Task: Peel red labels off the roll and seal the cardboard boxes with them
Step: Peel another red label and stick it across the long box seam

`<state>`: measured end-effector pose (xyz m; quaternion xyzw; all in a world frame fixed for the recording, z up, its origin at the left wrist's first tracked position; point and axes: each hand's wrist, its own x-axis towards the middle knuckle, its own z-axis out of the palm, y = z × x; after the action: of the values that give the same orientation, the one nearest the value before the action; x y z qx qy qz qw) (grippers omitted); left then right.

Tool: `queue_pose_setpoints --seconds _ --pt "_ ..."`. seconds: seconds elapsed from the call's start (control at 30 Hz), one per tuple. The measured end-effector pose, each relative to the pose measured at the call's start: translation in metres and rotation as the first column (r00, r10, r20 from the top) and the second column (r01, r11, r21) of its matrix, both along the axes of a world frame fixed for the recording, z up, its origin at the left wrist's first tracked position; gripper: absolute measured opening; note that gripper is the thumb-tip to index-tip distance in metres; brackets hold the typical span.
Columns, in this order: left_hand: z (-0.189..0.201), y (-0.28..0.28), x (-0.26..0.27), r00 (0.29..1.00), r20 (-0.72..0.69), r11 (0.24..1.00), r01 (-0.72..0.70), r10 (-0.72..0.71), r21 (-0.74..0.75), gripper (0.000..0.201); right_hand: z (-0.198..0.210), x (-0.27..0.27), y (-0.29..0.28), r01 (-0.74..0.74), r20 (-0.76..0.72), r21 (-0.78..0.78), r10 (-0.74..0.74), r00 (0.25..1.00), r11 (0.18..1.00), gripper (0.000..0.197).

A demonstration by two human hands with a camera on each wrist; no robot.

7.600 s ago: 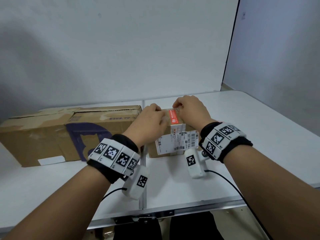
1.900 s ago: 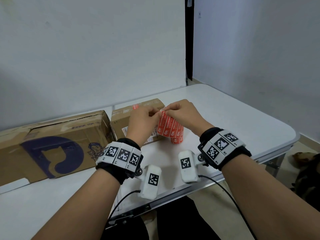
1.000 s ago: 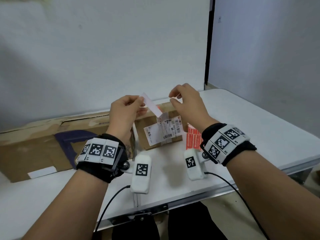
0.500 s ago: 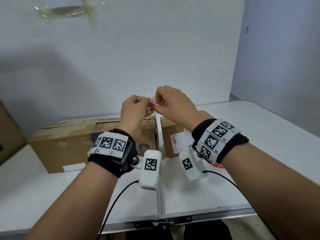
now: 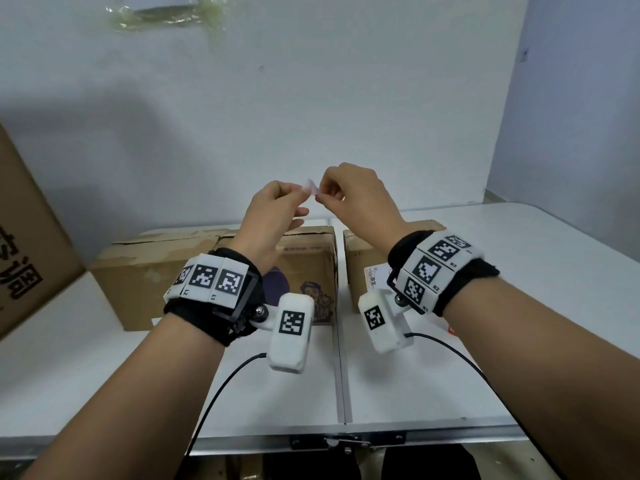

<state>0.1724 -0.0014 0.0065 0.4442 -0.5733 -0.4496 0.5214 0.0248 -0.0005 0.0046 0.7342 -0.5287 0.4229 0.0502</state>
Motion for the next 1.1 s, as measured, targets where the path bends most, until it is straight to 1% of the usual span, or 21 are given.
queue_pose_setpoints --seconds 0.07,0.13,0.17,0.2,0.23,0.27,0.3,0.33,0.37,0.4,0.43,0.5,0.6,0.67,0.7,0.77,0.87,0.93,0.97,1.03,1.1 --pt "-0.002 0.0 0.013 0.998 0.012 0.998 0.062 -0.062 0.01 0.017 -0.001 0.002 -0.004 -0.006 0.049 0.032 0.004 0.999 0.999 0.012" --pt "-0.004 -0.002 0.027 0.996 0.055 0.998 0.068 -0.068 -0.01 0.018 -0.001 0.004 -0.007 -0.008 0.108 0.051 0.003 0.994 0.999 0.011" --pt "-0.005 -0.005 0.036 0.99 0.137 0.998 0.045 -0.039 -0.037 0.018 -0.002 0.005 -0.009 -0.019 0.168 0.061 0.009 0.986 0.998 0.013" --pt "-0.006 -0.008 0.044 0.963 0.271 0.997 0.017 0.003 -0.074 0.017 -0.002 0.005 -0.01 -0.037 0.248 0.084 0.015 0.969 0.996 0.015" --pt "-0.006 -0.012 0.054 0.893 0.448 0.993 0.007 0.045 -0.114 0.019 -0.003 0.005 -0.011 -0.065 0.337 0.124 0.02 0.941 0.99 0.016" --pt "-0.008 -0.015 0.062 0.771 0.633 0.989 0.026 0.073 -0.146 0.022 -0.004 0.006 -0.013 -0.104 0.424 0.175 0.021 0.905 0.979 0.014" --pt "-0.01 -0.017 0.069 0.614 0.785 0.985 0.069 0.086 -0.161 0.031 -0.004 0.006 -0.014 -0.154 0.505 0.226 0.02 0.863 0.962 0.012" --pt "-0.012 -0.019 0.075 0.46 0.884 0.98 0.125 0.081 -0.156 0.043 -0.005 0.006 -0.015 -0.206 0.574 0.272 0.014 0.819 0.94 0.012" --pt "-0.013 -0.019 0.08 0.339 0.939 0.975 0.179 0.066 -0.134 0.056 -0.005 0.006 -0.017 -0.258 0.632 0.307 0.006 0.775 0.916 0.015" --pt "-0.014 -0.021 0.085 0.272 0.962 0.972 0.213 0.04 -0.1 0.067 -0.005 0.007 -0.018 -0.305 0.678 0.336 -0.004 0.735 0.891 0.019" --pt "-0.015 -0.02 0.089 0.241 0.97 0.972 0.225 0.007 -0.063 0.074 -0.005 0.008 -0.018 -0.353 0.718 0.356 -0.012 0.696 0.865 0.021" --pt "-0.019 -0.021 0.094 0.234 0.972 0.971 0.232 -0.004 -0.052 0.076 -0.006 0.011 -0.019 -0.46 0.791 0.368 -0.013 0.611 0.808 0.019" --pt "-0.023 -0.012 0.088 0.255 0.966 0.961 0.254 0.041 -0.108 0.061 -0.005 0.018 -0.021 -0.582 0.889 0.335 -0.045 0.455 0.741 0.01" --pt "-0.028 -0.005 0.078 0.258 0.963 0.95 0.272 0.08 -0.152 0.057 -0.005 0.022 -0.023 -0.614 0.916 0.326 -0.078 0.394 0.719 0.006" --pt "-0.03 -0.002 0.072 0.246 0.964 0.944 0.28 0.105 -0.174 0.058 -0.005 0.025 -0.025 -0.619 0.92 0.326 -0.09 0.38 0.715 0.005" --pt "-0.037 0.001 0.065 0.238 0.963 0.938 0.286 0.13 -0.197 0.062 -0.005 0.028 -0.027 -0.623 0.921 0.334 -0.103 0.376 0.708 0.004" --pt "-0.044 0.001 0.064 0.274 0.954 0.944 0.268 0.119 -0.194 0.064 -0.009 0.034 -0.032 -0.634 0.911 0.349 -0.09 0.403 0.69 0.005" --pt "-0.046 -0.003 0.067 0.284 0.952 0.946 0.261 0.114 -0.191 0.064 -0.013 0.037 -0.037 -0.639 0.903 0.359 -0.079 0.423 0.68 0.005" --pt "-0.046 -0.005 0.068 0.286 0.952 0.947 0.258 0.114 -0.191 0.065 -0.016 0.038 -0.04 -0.631 0.899 0.359 -0.075 0.431 0.688 0.009" --pt "-0.048 -0.01 0.07 0.277 0.952 0.94 0.27 0.133 -0.21 0.064 -0.021 0.039 -0.045 -0.579 0.885 0.356 -0.066 0.461 0.733 0.021" --pt "-0.051 -0.013 0.071 0.255 0.954 0.924 0.305 0.155 -0.232 0.065 -0.026 0.04 -0.047 -0.513 0.849 0.369 -0.057 0.525 0.775 0.029"
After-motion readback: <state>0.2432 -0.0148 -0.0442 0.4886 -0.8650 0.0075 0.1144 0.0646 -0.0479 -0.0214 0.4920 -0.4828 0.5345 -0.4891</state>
